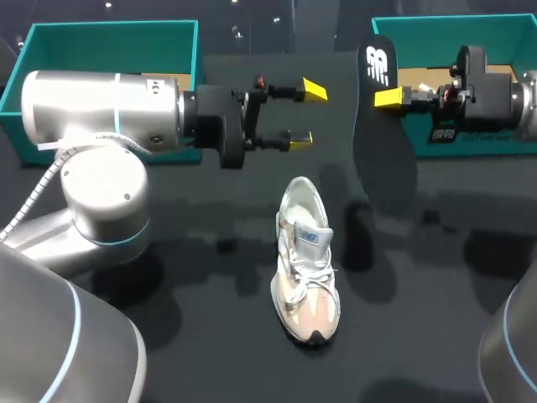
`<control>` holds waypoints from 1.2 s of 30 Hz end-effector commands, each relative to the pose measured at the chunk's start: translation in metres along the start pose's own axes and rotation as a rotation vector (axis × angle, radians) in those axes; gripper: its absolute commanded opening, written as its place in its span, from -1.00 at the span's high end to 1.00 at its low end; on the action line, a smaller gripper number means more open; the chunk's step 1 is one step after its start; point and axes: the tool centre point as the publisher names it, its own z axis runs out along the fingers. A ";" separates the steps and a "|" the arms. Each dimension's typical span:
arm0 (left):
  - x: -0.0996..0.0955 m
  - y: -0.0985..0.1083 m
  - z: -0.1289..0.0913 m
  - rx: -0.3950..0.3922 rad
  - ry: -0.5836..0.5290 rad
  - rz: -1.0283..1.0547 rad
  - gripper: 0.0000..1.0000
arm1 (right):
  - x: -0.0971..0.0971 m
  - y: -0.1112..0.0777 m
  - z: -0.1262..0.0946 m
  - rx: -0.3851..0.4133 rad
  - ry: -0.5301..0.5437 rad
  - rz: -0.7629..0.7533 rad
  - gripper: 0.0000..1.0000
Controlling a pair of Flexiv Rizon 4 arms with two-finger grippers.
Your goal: Take the shoe out of the shoebox, open the shoe tongue, remove and reinsert the insole, then place the shoe into the shoebox
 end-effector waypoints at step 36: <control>0.016 0.017 0.043 0.061 -0.052 -0.021 -0.38 | -0.043 0.030 0.044 0.056 -0.013 0.400 1.00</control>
